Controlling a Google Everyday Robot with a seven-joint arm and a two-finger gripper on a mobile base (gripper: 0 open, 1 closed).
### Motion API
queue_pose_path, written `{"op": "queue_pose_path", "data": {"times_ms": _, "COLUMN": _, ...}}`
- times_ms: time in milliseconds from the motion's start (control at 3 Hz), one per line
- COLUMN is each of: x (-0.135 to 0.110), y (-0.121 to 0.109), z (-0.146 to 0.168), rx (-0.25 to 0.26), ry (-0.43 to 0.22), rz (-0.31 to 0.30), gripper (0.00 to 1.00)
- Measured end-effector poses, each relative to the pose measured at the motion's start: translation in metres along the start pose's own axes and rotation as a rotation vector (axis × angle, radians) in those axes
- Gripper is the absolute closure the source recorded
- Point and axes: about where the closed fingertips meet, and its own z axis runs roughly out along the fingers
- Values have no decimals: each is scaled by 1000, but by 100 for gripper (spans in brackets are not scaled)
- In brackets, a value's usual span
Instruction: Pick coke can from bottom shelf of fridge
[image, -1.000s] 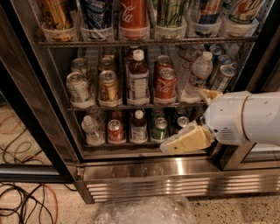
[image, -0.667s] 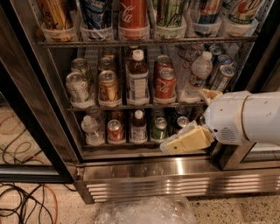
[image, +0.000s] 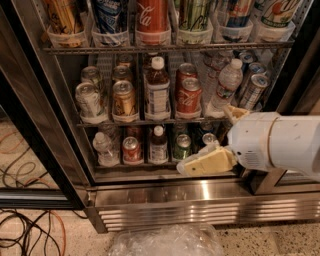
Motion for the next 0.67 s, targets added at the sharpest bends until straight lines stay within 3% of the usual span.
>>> {"op": "queue_pose_path", "data": {"times_ms": 667, "x": 15, "y": -2, "z": 40, "rx": 137, "ry": -108, "rz": -17, "gripper": 0}}
